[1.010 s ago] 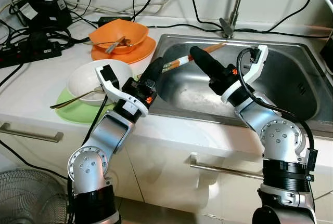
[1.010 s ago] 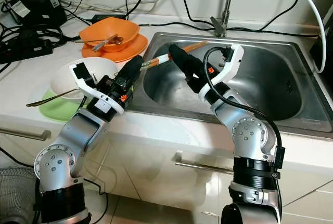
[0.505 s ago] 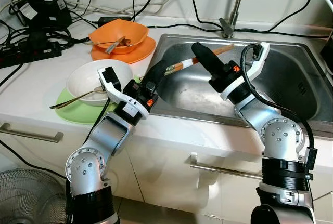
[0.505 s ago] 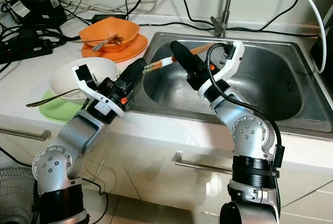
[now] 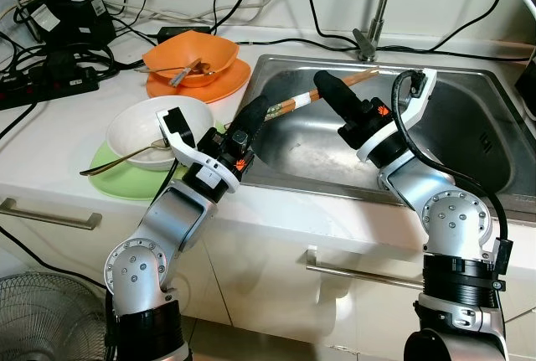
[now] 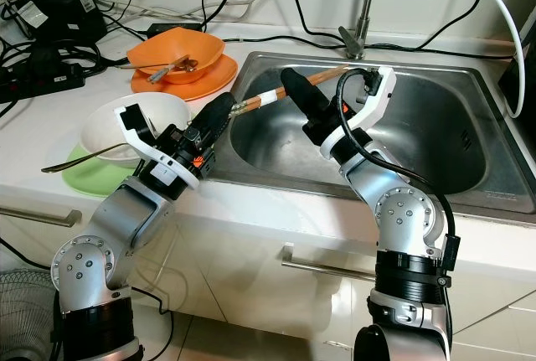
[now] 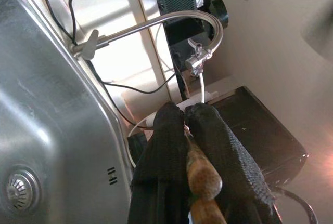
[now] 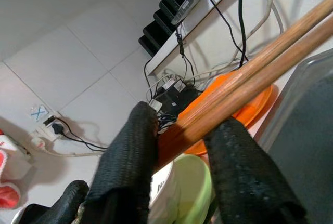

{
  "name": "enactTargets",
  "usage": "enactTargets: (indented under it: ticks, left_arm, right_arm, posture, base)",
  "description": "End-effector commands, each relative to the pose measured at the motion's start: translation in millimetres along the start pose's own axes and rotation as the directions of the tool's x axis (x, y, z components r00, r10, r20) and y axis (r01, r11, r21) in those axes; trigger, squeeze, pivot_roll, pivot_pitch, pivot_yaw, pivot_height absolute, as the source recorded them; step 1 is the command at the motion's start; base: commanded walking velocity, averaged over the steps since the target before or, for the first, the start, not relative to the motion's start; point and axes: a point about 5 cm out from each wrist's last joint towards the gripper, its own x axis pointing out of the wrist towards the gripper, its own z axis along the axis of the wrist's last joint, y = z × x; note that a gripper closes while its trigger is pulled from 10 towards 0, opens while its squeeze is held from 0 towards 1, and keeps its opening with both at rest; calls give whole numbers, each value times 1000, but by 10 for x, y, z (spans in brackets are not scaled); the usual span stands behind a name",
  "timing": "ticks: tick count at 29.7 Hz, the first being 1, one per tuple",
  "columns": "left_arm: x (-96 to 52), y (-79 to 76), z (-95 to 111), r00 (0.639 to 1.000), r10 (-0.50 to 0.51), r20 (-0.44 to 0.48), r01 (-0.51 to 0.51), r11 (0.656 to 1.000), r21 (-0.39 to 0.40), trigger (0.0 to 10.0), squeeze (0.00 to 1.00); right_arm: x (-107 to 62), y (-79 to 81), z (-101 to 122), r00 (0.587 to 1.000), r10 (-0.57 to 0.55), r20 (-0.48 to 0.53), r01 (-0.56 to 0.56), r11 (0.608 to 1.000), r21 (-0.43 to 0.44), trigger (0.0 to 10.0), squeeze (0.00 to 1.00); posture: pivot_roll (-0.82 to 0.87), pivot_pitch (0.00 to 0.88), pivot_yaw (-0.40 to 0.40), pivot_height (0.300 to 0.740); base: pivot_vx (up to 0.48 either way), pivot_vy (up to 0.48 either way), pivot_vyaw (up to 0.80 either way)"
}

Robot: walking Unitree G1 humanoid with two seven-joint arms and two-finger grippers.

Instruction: Kitchen organization

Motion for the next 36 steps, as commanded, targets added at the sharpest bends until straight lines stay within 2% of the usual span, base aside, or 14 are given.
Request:
enactTargets:
  ticks: [1,4,8,9,10,11,12,14,18,19,20,21,22,36]
  left_arm:
    - [-31,115,-136,997,70,-37,-72,997,-41,0,0]
    - [-34,130,-138,996,82,-41,-85,995,-61,0,0]
    - [-31,130,-177,991,96,-89,-100,994,-38,0,0]
    - [-29,128,-186,990,98,-98,-102,994,-32,431,0]
    - [-28,126,-194,989,100,-107,-104,994,-28,2078,0]
    - [-26,124,-203,989,100,-114,-103,994,-28,3216,0]
    - [-26,122,-213,988,99,-122,-103,994,-24,6039,0]
    - [-29,121,-228,986,102,-134,-106,994,-20,10000,0]
    - [-31,126,-237,984,107,-140,-111,994,-23,10000,0]
    - [-31,127,-239,984,109,-143,-113,993,-22,10000,184]
    - [-31,128,-240,983,111,-145,-115,993,-20,10000,184]
    - [-31,127,-240,983,110,-146,-114,993,-19,10000,322]
    - [-32,131,-237,982,117,-145,-120,993,-11,10000,1000]
    - [-29,130,-219,982,129,-141,-129,992,4,10000,1000]
  right_arm:
    - [25,113,77,999,46,28,-45,999,-14,0,0]
    - [28,114,81,998,45,33,-45,999,-12,0,0]
    - [32,122,87,998,49,38,-49,999,-9,0,0]
    - [32,124,87,998,50,38,-50,999,-9,0,0]
    - [31,125,88,998,51,39,-51,999,-8,0,0]
    - [30,127,88,998,52,39,-52,999,-8,0,0]
    - [29,127,87,998,53,39,-52,999,-8,0,0]
    - [26,127,85,998,52,39,-52,999,-6,0,0]
    - [23,128,84,998,52,39,-52,999,-6,0,0]
    - [23,127,84,998,51,40,-51,999,-6,0,0]
    - [23,126,85,998,50,40,-50,999,-5,0,0]
    - [22,125,85,998,50,40,-49,999,-5,0,0]
    - [22,122,86,998,48,42,-48,999,-4,0,0]
    - [28,96,92,998,23,54,-23,1000,-3,0,0]
  posture:
    - [-77,16,57,740]
    - [-76,15,57,740]
    - [-75,15,57,740]
    - [-75,14,57,740]
    - [-75,14,57,740]
    - [-74,15,58,740]
    - [-74,15,57,740]
    - [-74,15,57,740]
    - [-75,16,57,740]
    - [-75,16,57,740]
    - [-75,16,57,740]
    - [-75,16,57,740]
    - [-75,16,57,740]
    - [-72,9,62,740]
  base:
    - [0,0,0]
    - [0,0,0]
    - [0,0,0]
    - [0,0,0]
    - [0,0,0]
    - [0,0,0]
    - [0,0,0]
    - [0,0,0]
    - [0,0,0]
    - [0,0,0]
    - [0,0,0]
    - [0,0,0]
    - [0,0,0]
    - [0,0,0]
